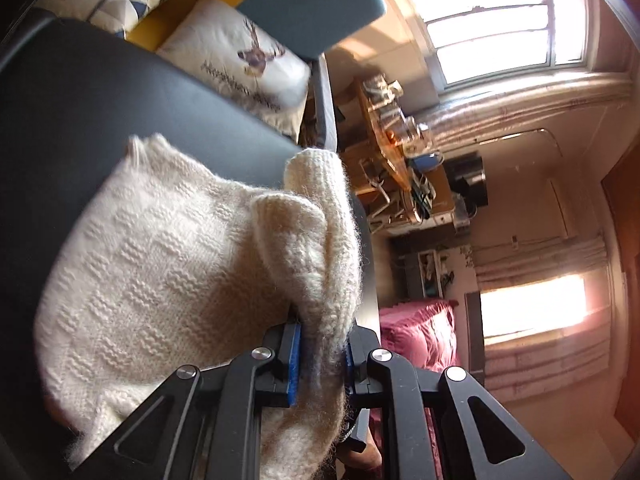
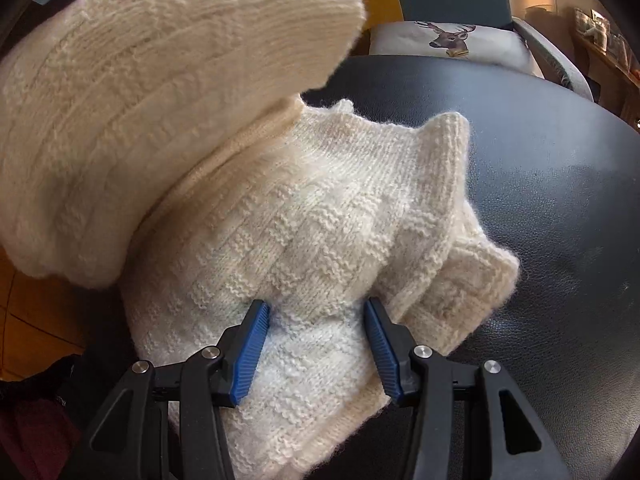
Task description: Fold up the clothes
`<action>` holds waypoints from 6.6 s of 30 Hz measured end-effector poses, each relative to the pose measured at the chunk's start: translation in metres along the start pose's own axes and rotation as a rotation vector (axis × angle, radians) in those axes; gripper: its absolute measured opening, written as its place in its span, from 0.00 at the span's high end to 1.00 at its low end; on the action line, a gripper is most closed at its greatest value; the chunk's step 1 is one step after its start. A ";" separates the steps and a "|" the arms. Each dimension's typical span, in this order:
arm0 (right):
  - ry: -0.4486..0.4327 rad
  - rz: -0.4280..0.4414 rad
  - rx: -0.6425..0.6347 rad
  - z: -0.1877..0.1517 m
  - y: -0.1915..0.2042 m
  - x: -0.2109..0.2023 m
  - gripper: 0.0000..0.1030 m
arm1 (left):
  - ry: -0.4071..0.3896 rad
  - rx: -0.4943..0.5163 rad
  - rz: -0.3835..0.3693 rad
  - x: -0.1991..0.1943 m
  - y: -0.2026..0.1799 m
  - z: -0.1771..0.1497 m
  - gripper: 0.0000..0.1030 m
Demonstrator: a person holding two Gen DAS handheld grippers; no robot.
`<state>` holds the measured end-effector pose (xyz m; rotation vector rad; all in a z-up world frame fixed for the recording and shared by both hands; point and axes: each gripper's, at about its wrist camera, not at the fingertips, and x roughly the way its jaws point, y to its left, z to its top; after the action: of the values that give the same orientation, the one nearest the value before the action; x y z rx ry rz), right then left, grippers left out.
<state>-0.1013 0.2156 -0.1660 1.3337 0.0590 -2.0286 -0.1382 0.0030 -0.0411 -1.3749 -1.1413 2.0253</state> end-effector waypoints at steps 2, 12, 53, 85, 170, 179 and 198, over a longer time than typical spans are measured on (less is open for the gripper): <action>-0.009 0.009 0.002 0.000 0.002 -0.001 0.50 | 0.033 0.005 0.009 0.019 -0.006 -0.007 0.84; -0.078 0.026 0.002 -0.014 -0.002 -0.017 0.50 | 0.123 -0.052 0.092 0.080 0.009 -0.025 0.79; 0.169 0.274 0.120 0.021 0.064 -0.028 0.70 | 0.086 1.170 0.454 -0.003 0.083 -0.140 0.69; -0.416 0.367 0.798 -0.022 -0.070 -0.053 0.40 | 0.078 0.936 0.194 -0.019 0.050 -0.088 0.99; -0.293 0.251 0.709 -0.031 -0.078 -0.065 0.09 | 0.020 0.377 0.024 -0.015 0.130 0.043 0.23; -0.192 0.345 0.780 -0.014 -0.085 -0.018 0.09 | 0.228 0.297 -0.046 0.021 0.152 0.031 0.18; -0.299 0.113 0.638 -0.035 -0.044 -0.051 0.69 | 0.159 0.560 -0.004 0.048 0.063 -0.026 0.55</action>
<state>-0.0871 0.2899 -0.1550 1.3269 -0.8397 -2.2114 -0.1287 0.0130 -0.1234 -1.2050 -0.4513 1.9797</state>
